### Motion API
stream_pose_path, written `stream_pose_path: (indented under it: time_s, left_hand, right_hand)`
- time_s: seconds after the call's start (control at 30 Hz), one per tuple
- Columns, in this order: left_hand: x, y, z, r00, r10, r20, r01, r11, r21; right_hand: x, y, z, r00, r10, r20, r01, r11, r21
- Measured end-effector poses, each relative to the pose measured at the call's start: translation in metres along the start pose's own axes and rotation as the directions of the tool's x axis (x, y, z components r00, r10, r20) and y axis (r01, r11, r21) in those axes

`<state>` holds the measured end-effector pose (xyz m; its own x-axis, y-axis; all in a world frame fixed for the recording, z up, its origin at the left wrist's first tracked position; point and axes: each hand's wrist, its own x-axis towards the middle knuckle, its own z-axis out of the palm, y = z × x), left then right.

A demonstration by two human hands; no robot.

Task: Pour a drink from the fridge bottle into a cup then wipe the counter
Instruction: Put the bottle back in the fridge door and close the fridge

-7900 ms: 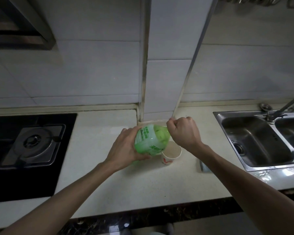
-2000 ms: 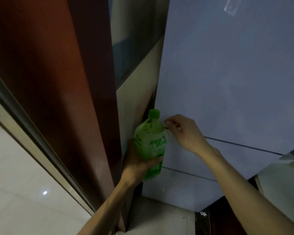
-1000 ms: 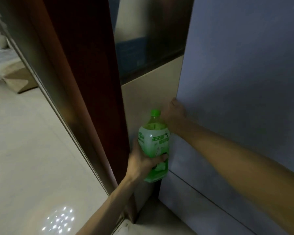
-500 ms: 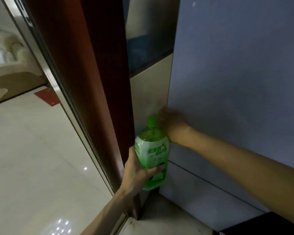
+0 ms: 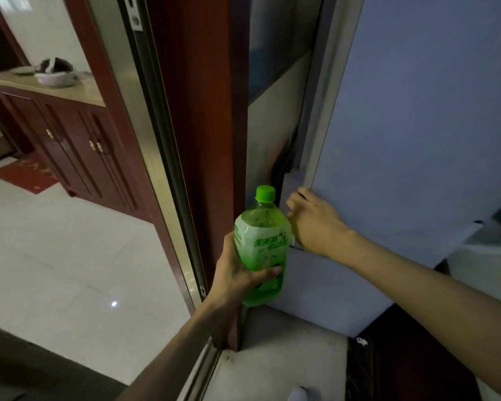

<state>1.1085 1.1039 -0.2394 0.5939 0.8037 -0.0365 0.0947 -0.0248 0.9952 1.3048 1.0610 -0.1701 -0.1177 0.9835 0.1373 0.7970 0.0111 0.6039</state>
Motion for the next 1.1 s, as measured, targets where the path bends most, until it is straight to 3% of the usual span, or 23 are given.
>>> stream_pose_path:
  time_s: [0.4, 0.77, 1.1]
  left_hand:
    - [-0.051, 0.01, 0.026, 0.996, 0.065, 0.066, -0.067, 0.997, 0.036]
    - [-0.098, 0.017, 0.079, 0.993, 0.097, 0.071, -0.101, 0.994, 0.05]
    - [-0.099, 0.04, 0.106, 0.982, 0.152, 0.108, -0.16, 0.985, 0.07]
  right_hand:
    - [-0.104, -0.034, -0.065, 0.992, 0.057, 0.11, -0.063, 0.997, 0.043]
    - [-0.201, -0.037, -0.084, 0.994, 0.033, 0.109, -0.042, 0.996, 0.083]
    - [-0.229, -0.027, -0.102, 0.968, 0.242, 0.063, -0.249, 0.948, 0.198]
